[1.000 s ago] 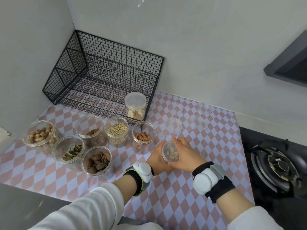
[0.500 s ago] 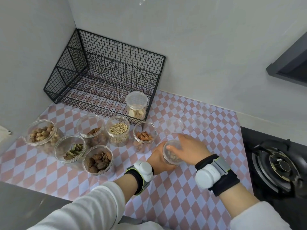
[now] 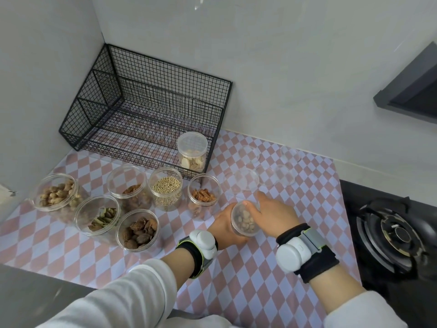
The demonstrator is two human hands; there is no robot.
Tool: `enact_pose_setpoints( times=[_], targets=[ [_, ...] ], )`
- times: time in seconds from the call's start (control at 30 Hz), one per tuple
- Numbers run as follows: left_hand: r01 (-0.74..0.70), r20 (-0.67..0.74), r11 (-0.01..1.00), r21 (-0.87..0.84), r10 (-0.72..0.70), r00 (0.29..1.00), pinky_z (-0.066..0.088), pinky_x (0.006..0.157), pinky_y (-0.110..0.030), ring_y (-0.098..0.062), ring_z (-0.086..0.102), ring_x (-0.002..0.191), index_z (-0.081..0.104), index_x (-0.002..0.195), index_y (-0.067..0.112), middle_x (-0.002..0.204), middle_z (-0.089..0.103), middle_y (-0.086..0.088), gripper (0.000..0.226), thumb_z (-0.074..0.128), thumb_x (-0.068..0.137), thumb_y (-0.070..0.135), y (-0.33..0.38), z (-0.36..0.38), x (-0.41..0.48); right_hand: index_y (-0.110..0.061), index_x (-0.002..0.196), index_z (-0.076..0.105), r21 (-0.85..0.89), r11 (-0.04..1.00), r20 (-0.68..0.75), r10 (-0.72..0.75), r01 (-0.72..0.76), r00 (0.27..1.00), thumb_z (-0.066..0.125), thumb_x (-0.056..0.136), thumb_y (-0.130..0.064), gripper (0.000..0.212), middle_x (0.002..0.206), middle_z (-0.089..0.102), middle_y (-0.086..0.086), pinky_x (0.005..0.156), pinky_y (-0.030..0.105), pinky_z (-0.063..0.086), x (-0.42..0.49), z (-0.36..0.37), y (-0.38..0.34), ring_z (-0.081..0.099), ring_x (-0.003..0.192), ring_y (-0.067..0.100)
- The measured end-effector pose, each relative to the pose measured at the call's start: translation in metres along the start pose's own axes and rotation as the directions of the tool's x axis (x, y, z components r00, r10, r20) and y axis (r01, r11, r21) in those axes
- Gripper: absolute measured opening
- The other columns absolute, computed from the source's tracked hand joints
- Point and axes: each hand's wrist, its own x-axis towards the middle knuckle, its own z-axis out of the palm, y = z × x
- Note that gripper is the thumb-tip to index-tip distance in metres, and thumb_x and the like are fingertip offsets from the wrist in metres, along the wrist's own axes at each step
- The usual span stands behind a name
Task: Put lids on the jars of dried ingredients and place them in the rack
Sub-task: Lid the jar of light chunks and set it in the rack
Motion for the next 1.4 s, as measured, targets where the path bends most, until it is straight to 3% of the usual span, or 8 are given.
enact_pose_setpoints(
  times=[0.23,0.6,0.77,0.93,1.07,1.13,1.27,1.4],
  targets=[
    [0.027,0.004,0.994,0.102,-0.027,1.0,0.052,0.085,-0.042,-0.018,0.06,0.1,0.056,0.107,0.021,0.105,0.059,-0.005,0.048,0.063,0.066,0.044,-0.006,0.005,0.009,-0.023,0.139,0.025,0.021,0.994,0.12,-0.108,0.106,0.987,0.062,0.072,-0.055,0.083,0.132,0.036,0.005,0.093,0.039,0.046,-0.002,0.01,-0.003,0.042,0.123,0.025],
    [0.026,0.036,0.985,0.173,-0.033,0.999,0.054,0.085,-0.04,-0.016,0.062,0.099,0.049,0.107,0.034,0.106,0.059,0.0,0.048,0.068,0.065,0.046,-0.011,0.0,0.022,-0.023,0.127,0.041,0.03,0.999,-0.063,-0.037,0.039,0.997,0.062,0.066,-0.063,0.076,0.119,0.047,0.007,0.086,0.036,0.049,-0.007,0.007,-0.012,0.053,0.108,0.025],
    [0.032,-0.033,0.999,0.015,-0.031,0.999,0.051,0.094,-0.037,-0.012,0.055,0.11,0.041,0.122,0.026,0.119,0.053,0.006,0.085,0.084,0.049,0.039,0.007,-0.002,0.004,-0.021,0.134,0.035,0.063,0.997,-0.054,-0.043,0.046,0.998,0.066,0.067,-0.059,0.083,0.123,0.043,0.006,0.088,0.036,0.049,-0.022,-0.007,-0.011,0.049,0.112,0.022],
    [-0.128,-0.13,0.981,-0.144,0.109,0.985,0.046,0.084,-0.015,0.007,0.057,0.095,0.046,0.104,0.039,0.104,0.055,0.016,0.069,0.089,0.054,0.018,0.067,-0.04,0.0,-0.024,0.138,0.032,-0.003,0.987,-0.199,-0.155,0.158,0.968,0.063,0.068,-0.062,0.085,0.129,0.042,0.003,0.093,0.036,0.044,-0.034,-0.069,-0.024,0.041,0.121,0.02],
    [-0.217,-0.233,0.97,-0.115,0.186,0.955,0.039,0.089,-0.007,0.014,0.049,0.105,0.035,0.128,0.021,0.117,0.048,0.014,0.092,0.09,0.054,0.018,0.088,-0.087,0.001,-0.024,0.141,0.028,0.09,0.956,-0.316,-0.237,0.278,0.918,0.061,0.075,-0.057,0.081,0.139,0.039,0.001,0.103,0.038,0.039,-0.032,-0.103,-0.044,0.038,0.129,0.02],
    [-0.243,-0.275,0.969,-0.035,0.224,0.935,0.039,0.092,-0.006,0.01,0.047,0.112,0.027,0.13,0.028,0.123,0.043,0.016,0.098,0.089,0.055,0.022,0.091,-0.113,-0.001,-0.023,0.141,0.029,0.141,0.929,-0.36,-0.275,0.343,0.892,0.062,0.077,-0.052,0.078,0.141,0.04,0.002,0.105,0.037,0.036,-0.025,-0.11,-0.056,0.037,0.131,0.02],
    [-0.239,-0.319,0.969,0.067,0.248,0.915,0.047,0.096,-0.028,-0.011,0.053,0.116,0.027,0.13,0.028,0.125,0.048,0.008,0.097,0.088,0.054,0.028,0.09,-0.164,-0.004,-0.019,0.139,0.033,0.257,0.85,-0.426,-0.328,0.461,0.843,0.064,0.08,-0.043,0.071,0.139,0.045,0.001,0.104,0.034,0.038,-0.009,-0.114,-0.086,0.044,0.126,0.018],
    [-0.151,-0.421,0.982,0.114,0.186,0.888,0.041,0.086,-0.01,-0.009,0.048,0.111,0.025,0.132,0.016,0.12,0.043,0.008,0.093,0.085,0.061,0.014,0.082,-0.211,-0.005,-0.02,0.14,0.032,0.383,0.798,-0.417,-0.299,0.465,0.858,0.061,0.083,-0.039,0.066,0.133,0.05,0.0,0.097,0.036,0.047,0.003,-0.108,-0.101,0.054,0.111,0.014]
  ],
)
